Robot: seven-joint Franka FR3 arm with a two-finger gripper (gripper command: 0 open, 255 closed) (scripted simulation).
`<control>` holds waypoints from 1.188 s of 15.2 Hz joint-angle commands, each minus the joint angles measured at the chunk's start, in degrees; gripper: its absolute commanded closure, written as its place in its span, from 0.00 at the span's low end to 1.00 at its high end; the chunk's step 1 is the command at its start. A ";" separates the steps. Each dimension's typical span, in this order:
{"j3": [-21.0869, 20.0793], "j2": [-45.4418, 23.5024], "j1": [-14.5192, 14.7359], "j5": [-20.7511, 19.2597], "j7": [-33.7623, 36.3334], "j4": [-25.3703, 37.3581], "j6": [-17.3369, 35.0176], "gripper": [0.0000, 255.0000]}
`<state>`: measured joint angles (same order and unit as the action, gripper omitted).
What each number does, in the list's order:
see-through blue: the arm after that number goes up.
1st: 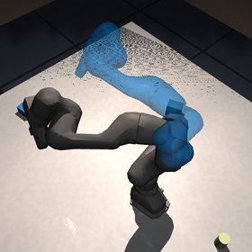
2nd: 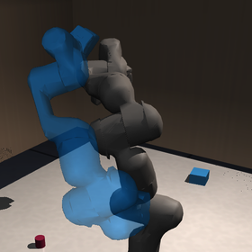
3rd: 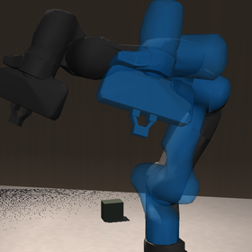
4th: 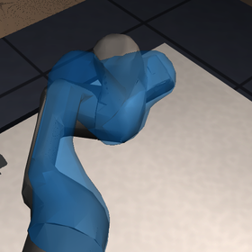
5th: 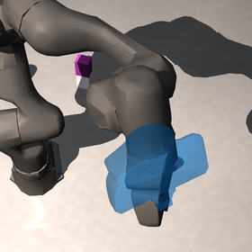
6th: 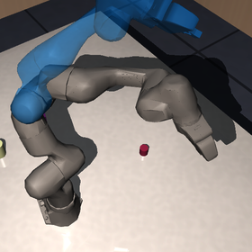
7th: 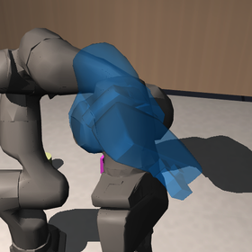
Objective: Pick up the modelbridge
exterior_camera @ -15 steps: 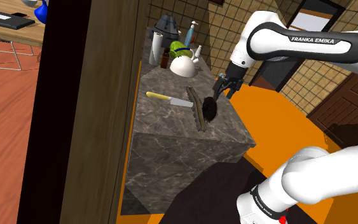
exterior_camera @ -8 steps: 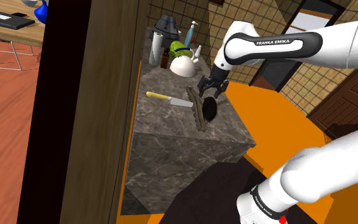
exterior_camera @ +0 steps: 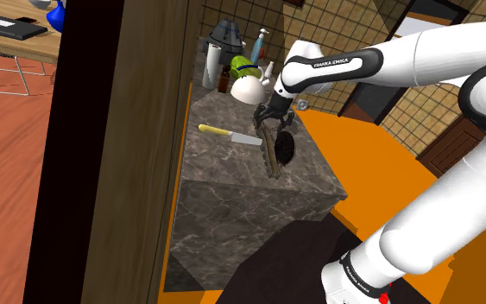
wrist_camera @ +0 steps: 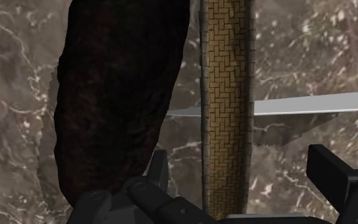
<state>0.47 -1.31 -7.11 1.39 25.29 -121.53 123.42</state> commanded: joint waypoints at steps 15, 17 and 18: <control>0.08 -3.29 -0.12 0.08 0.36 -2.26 5.68 1.00; 0.07 -3.23 -0.11 0.07 0.39 -2.31 5.67 1.00; 0.17 -3.49 -0.23 0.10 0.15 -2.10 5.70 1.00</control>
<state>0.56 -4.55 -7.25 1.48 25.55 -123.59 129.13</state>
